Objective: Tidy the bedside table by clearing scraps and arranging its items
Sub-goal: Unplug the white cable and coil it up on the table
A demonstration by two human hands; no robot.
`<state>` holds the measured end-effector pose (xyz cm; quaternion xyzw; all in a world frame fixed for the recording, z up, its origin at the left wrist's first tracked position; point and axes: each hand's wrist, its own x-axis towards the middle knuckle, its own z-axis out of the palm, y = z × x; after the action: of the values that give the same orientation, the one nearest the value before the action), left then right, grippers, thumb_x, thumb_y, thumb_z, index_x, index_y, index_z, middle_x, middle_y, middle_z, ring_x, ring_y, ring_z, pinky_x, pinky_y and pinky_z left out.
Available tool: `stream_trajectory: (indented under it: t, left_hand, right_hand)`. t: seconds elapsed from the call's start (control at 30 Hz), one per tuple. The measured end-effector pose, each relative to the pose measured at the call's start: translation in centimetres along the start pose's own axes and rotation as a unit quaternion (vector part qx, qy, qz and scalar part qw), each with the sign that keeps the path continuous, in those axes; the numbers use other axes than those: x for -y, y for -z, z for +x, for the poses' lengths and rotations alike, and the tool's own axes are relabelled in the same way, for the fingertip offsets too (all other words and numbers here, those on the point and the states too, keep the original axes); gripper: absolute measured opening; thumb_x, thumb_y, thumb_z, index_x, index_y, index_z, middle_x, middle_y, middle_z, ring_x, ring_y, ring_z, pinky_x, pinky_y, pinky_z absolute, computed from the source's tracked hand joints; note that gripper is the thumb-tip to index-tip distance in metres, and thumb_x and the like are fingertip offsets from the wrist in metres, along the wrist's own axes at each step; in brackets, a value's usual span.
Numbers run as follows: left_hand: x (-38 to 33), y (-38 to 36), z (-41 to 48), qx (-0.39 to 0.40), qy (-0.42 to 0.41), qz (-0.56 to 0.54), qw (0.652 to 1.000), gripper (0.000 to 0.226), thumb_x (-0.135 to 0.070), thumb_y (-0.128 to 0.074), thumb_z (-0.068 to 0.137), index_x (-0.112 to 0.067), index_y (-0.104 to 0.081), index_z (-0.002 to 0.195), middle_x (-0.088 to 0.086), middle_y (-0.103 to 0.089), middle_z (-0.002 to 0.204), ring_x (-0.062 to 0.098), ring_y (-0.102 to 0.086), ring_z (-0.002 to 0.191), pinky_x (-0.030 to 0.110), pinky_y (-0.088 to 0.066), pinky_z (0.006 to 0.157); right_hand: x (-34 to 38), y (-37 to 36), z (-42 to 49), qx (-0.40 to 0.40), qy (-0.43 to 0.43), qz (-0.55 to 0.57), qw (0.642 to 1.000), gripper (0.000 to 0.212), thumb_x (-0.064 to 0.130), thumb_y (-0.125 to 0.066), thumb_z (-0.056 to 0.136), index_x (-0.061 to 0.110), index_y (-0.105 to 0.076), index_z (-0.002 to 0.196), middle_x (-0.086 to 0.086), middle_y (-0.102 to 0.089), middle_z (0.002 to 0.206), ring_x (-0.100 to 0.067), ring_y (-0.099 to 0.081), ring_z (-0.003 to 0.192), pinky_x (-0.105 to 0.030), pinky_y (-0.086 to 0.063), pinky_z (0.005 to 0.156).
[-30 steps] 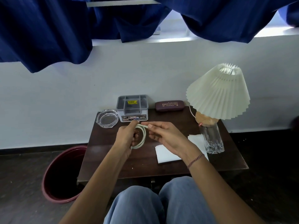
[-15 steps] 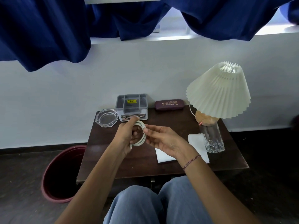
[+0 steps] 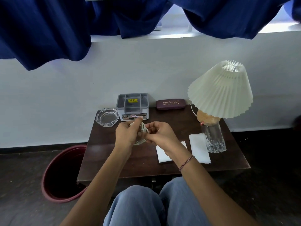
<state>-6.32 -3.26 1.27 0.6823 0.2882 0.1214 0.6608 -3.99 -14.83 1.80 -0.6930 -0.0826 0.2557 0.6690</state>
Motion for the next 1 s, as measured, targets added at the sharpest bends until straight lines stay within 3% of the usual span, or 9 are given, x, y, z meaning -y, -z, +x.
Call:
stream_trajectory:
  t: [0.1, 0.3, 0.47, 0.57, 0.63, 0.8, 0.9, 0.97, 1.0]
  left_hand:
    - [0.0, -0.2, -0.1, -0.009, -0.005, 0.002, 1.000, 0.053, -0.033, -0.065, 0.078, -0.017, -0.047, 0.031, -0.005, -0.044, 0.030, 0.012, -0.040, 0.036, 0.023, -0.036, 0.047]
    - [-0.1, 0.0, -0.2, 0.024, 0.030, -0.075, 0.996, 0.050, -0.025, -0.067, 0.081, -0.013, -0.042, 0.039, 0.001, -0.037, 0.033, 0.010, -0.028, 0.023, 0.010, -0.022, 0.032]
    - [-0.3, 0.1, -0.1, 0.026, 0.046, -0.101, 0.993, 0.057, -0.028, -0.066, 0.082, -0.019, -0.040, 0.031, -0.004, -0.035, 0.028, 0.008, -0.027, 0.021, 0.010, -0.021, 0.029]
    - [-0.1, -0.2, -0.3, 0.006, 0.032, -0.087, 0.996, 0.057, -0.031, -0.067, 0.081, -0.018, -0.041, 0.032, -0.003, -0.037, 0.031, 0.010, -0.029, 0.025, 0.011, -0.023, 0.033]
    - [0.0, -0.6, -0.4, 0.004, -0.006, -0.039, 0.999, 0.048, -0.035, -0.067, 0.079, -0.017, -0.051, 0.038, -0.004, -0.039, 0.034, 0.013, -0.033, 0.034, 0.016, -0.026, 0.039]
    - [-0.2, -2.1, -1.2, 0.018, -0.087, 0.027, 0.996, 0.029, -0.043, -0.063, 0.078, -0.024, -0.068, 0.056, -0.010, -0.049, 0.036, 0.005, -0.041, 0.036, 0.021, -0.034, 0.047]
    - [-0.1, -2.0, -1.3, 0.021, -0.088, 0.037, 0.995, 0.038, -0.041, -0.060, 0.084, -0.021, -0.063, 0.053, -0.008, -0.047, 0.033, 0.005, -0.039, 0.033, 0.024, -0.035, 0.047]
    - [0.1, -1.6, -1.3, 0.031, -0.076, 0.022, 0.996, 0.036, -0.037, -0.058, 0.087, -0.018, -0.065, 0.058, -0.008, -0.048, 0.033, 0.005, -0.041, 0.031, 0.020, -0.035, 0.041]
    - [0.1, -1.3, -1.2, 0.031, -0.065, 0.005, 0.997, 0.034, -0.033, -0.058, 0.089, -0.017, -0.066, 0.059, -0.008, -0.049, 0.034, 0.004, -0.042, 0.030, 0.017, -0.035, 0.037]
  right_hand:
    - [-0.3, -0.2, 0.0, -0.022, 0.013, -0.027, 0.999, 0.017, 0.009, -0.077, 0.070, 0.020, -0.064, 0.070, 0.006, -0.059, 0.060, -0.007, -0.056, 0.055, -0.020, -0.048, 0.056]
    - [-0.4, 0.4, 0.0, 0.033, 0.025, -0.008, 0.999, 0.013, 0.014, -0.075, 0.076, 0.024, -0.066, 0.077, 0.009, -0.065, 0.067, 0.002, -0.062, 0.058, -0.010, -0.047, 0.054]
    - [0.0, 0.8, -0.2, 0.064, 0.014, 0.038, 0.997, 0.010, 0.010, -0.069, 0.082, 0.021, -0.067, 0.082, 0.004, -0.069, 0.078, -0.003, -0.067, 0.070, -0.016, -0.054, 0.063]
    - [0.1, 0.2, -0.1, -0.030, 0.045, -0.083, 0.995, 0.011, 0.014, -0.073, 0.077, 0.022, -0.066, 0.078, 0.007, -0.067, 0.073, -0.005, -0.063, 0.067, -0.013, -0.049, 0.060]
    - [0.1, -0.4, -0.2, -0.115, 0.085, -0.183, 0.973, 0.012, 0.014, -0.070, 0.074, 0.020, -0.060, 0.076, 0.009, -0.062, 0.068, -0.003, -0.057, 0.061, -0.007, -0.041, 0.052]
    - [-0.2, -0.9, -0.2, -0.227, 0.175, -0.325, 0.901, 0.020, 0.009, -0.060, 0.080, 0.019, -0.043, 0.076, -0.006, -0.060, 0.083, -0.023, -0.054, 0.072, -0.029, -0.036, 0.059]
    - [0.0, -0.2, 0.2, -0.172, 0.118, -0.279, 0.937, 0.014, 0.007, -0.060, 0.080, 0.015, -0.052, 0.089, -0.006, -0.061, 0.090, -0.022, -0.059, 0.080, -0.032, -0.044, 0.063]
    - [0.4, 0.6, 0.3, -0.047, 0.023, -0.105, 0.993, 0.024, 0.002, -0.060, 0.081, 0.015, -0.054, 0.100, -0.005, -0.060, 0.093, -0.024, -0.062, 0.088, -0.035, -0.053, 0.073]
    - [0.5, 1.0, 0.4, 0.023, -0.012, 0.001, 1.000, 0.026, -0.001, -0.059, 0.083, 0.013, -0.055, 0.105, -0.006, -0.061, 0.092, -0.024, -0.063, 0.090, -0.034, -0.055, 0.077]
